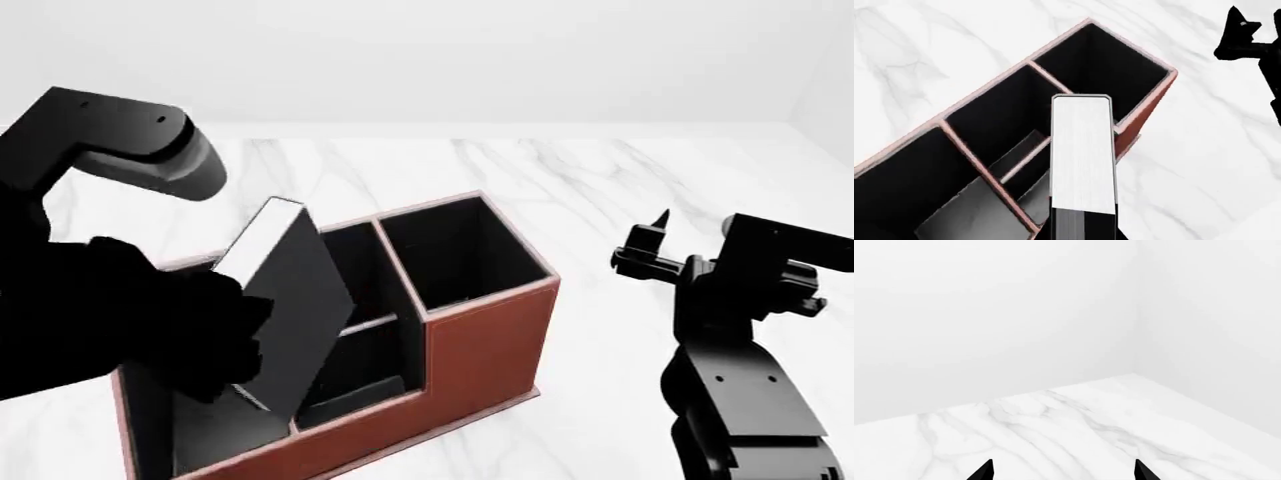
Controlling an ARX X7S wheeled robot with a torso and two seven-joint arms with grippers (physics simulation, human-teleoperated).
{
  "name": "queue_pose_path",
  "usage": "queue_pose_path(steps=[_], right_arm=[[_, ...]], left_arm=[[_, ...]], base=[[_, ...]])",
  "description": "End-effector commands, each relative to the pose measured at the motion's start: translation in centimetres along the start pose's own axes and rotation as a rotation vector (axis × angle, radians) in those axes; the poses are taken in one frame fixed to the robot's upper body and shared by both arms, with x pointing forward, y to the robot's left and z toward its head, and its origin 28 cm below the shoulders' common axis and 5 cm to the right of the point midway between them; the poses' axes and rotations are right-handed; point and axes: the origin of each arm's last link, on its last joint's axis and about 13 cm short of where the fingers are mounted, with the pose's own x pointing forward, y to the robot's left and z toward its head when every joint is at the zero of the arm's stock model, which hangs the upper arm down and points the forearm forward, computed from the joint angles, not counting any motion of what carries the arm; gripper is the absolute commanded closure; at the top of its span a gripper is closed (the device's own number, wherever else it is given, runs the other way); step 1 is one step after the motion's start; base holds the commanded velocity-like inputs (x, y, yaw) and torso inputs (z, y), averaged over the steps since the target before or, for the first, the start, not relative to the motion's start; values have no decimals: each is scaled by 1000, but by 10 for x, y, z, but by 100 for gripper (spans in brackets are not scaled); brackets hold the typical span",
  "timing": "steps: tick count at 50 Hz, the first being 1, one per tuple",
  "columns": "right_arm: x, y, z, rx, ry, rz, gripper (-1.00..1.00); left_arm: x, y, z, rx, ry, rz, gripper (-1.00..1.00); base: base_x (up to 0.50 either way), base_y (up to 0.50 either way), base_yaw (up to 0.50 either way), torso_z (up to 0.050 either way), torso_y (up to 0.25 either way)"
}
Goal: Pick up the book and place it in the left compartment of the caddy.
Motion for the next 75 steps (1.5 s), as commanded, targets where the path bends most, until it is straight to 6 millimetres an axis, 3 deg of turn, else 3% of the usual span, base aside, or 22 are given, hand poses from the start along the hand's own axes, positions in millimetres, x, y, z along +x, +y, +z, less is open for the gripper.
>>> queue_pose_path(steps=[1,2,12,33,58,75], right_arm=[[-1,2,0,3,1,8,-100],[-1,3,0,2,1,11,-100],[-1,2,1,3,-1,8,-100],[0,5,1,2,0,16,-100],[-1,6,-2,3,6,22,-100],[-1,7,-2,6,8,28,-100]], left_arm=[[-9,-2,30,-322,-120,488,100],[-3,0,38,-477,-97,494,100],[27,10,68,-509,-30,547,100],[50,-1,71,-434,100,592,100],[82,11,60,-427,164,629,100],[94,16,50,-433,184,621,100]], base=[[0,0,0,0,10],[0,0,0,0,0],[0,0,0,0,0],[0,0,0,0,1],[0,0,0,1,1],[0,0,0,0,1]])
